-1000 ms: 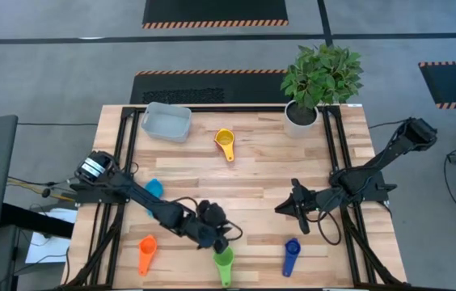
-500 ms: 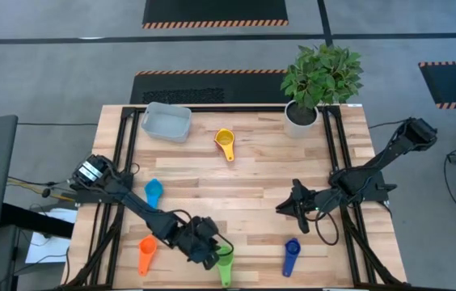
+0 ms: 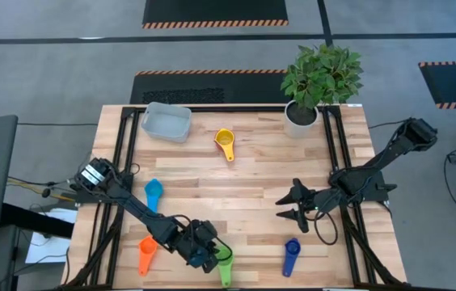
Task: Nest measuring cups in basket
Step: Stack the light green measuring cup on top of the yellow measuring cup
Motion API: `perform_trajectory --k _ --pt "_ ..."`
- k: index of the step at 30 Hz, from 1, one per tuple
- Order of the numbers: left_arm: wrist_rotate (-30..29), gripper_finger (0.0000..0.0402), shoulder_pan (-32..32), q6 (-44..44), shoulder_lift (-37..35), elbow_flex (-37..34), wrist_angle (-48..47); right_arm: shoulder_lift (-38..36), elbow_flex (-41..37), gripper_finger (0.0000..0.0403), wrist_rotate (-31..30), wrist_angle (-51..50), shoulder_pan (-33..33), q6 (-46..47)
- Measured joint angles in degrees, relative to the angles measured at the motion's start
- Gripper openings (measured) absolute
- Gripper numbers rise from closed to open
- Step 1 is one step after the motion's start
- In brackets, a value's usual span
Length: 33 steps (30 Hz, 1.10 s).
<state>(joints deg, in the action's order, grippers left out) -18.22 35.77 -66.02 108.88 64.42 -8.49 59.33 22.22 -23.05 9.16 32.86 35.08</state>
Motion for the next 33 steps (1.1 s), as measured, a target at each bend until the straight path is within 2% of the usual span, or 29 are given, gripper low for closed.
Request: perform_trajectory --k 6,14,22,29,33 --pt "0.06 0.008 -0.42 -1.09 0.0 0.0 -2.91 0.0 0.0 0.0219 -0.02 -0.39 0.0 -0.01" --pt "-0.78 0.0007 -2.05 -1.22 0.0 0.0 -4.14 0.0 0.01 0.0194 -0.02 -0.56 0.0 0.05" --pt "-5.97 0.0003 -5.56 -1.27 -1.69 0.0 -6.42 0.0 0.0 0.0157 -0.02 -0.54 0.0 0.88" --pt "-11.78 0.0001 -11.36 0.93 -8.81 0.0 -12.88 -0.07 0.0 0.0117 -0.25 -2.15 0.0 0.64" --pt "-16.0 0.0001 -16.97 4.02 -12.01 0.02 -15.14 -0.02 0.0 0.0096 -3.66 -2.63 0.0 1.06"
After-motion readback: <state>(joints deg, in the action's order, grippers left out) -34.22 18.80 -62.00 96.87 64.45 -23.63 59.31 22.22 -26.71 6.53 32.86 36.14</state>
